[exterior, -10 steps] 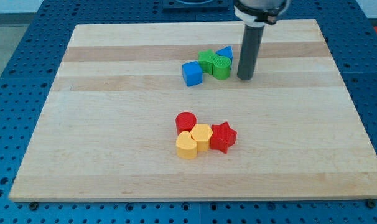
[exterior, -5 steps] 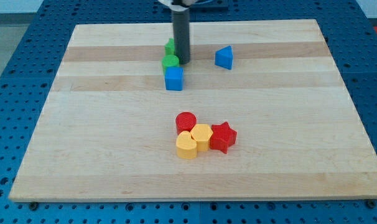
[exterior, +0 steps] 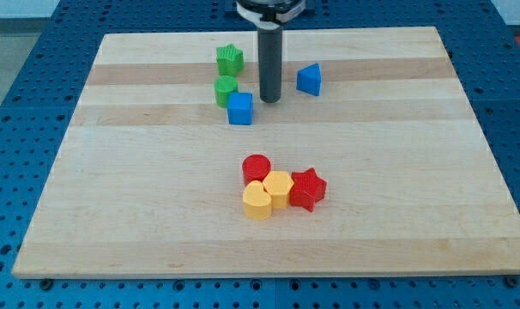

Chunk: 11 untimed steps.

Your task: Move the green circle left to the green star

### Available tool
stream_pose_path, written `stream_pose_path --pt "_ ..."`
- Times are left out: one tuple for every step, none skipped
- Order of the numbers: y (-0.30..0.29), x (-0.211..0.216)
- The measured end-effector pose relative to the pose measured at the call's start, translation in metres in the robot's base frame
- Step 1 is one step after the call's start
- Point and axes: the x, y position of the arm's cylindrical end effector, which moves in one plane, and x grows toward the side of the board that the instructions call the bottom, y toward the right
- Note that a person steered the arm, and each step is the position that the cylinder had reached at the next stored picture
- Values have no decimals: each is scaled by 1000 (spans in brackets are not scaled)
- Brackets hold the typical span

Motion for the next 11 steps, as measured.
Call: stream_pose_path --pt "-44 0" --pt "-81 6" --pt "-106 8" --pt "-130 9" --pt "-147 16" --pt "-154 1" --pt "-143 -24" --pt "-125 -47" --pt "-122 -65" --pt "-124 -71" --pt "-124 -71"
